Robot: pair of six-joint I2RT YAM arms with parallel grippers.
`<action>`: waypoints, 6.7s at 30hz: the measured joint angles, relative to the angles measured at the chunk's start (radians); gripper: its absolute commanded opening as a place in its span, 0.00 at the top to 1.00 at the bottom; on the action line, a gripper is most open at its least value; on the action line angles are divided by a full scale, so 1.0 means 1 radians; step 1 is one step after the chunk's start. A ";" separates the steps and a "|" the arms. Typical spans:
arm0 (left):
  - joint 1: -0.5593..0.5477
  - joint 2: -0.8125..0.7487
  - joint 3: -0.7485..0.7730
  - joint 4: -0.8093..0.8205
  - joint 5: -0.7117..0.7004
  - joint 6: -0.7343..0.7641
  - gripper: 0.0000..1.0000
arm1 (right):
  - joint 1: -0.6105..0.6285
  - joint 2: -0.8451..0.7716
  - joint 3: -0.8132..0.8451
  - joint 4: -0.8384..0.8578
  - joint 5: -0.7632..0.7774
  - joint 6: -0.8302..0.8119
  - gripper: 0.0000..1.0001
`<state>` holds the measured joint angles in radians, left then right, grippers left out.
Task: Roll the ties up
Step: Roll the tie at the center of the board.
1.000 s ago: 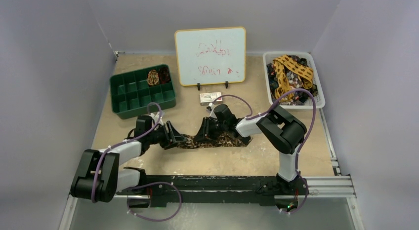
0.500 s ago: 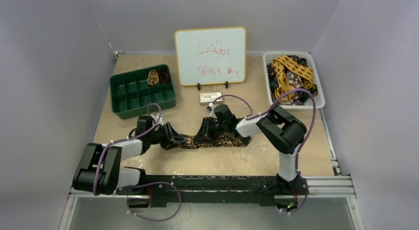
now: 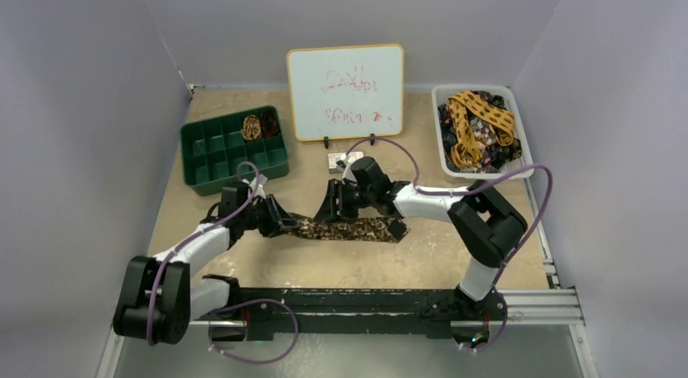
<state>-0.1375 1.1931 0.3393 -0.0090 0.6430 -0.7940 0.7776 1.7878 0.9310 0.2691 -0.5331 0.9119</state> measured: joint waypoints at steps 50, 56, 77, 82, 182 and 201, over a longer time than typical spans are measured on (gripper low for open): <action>-0.793 0.401 0.684 -0.881 -1.312 -0.051 0.75 | -0.079 -0.364 -0.166 -0.338 0.410 -0.055 0.41; -0.799 0.416 0.686 -0.814 -1.252 -0.028 0.58 | -0.090 -0.364 -0.171 -0.321 0.408 -0.040 0.38; -0.697 0.143 0.641 -0.557 -0.954 0.019 0.33 | -0.100 -0.356 -0.187 -0.202 0.278 -0.068 0.09; -0.539 -0.103 0.570 -0.563 -0.915 0.018 0.30 | -0.092 -0.311 -0.159 -0.089 0.195 -0.245 0.02; 0.019 -0.338 0.097 -0.406 -0.246 -0.007 0.30 | 0.042 -0.359 -0.240 -0.069 0.361 0.045 0.31; 0.019 -0.320 0.056 -0.341 -0.177 -0.033 0.31 | 0.047 -0.274 -0.219 -0.046 0.298 0.068 0.45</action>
<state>-0.1188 0.8734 0.3954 -0.3496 0.4664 -0.8272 0.8242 1.5135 0.7124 0.2230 -0.2348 0.9798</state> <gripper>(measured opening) 0.694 0.557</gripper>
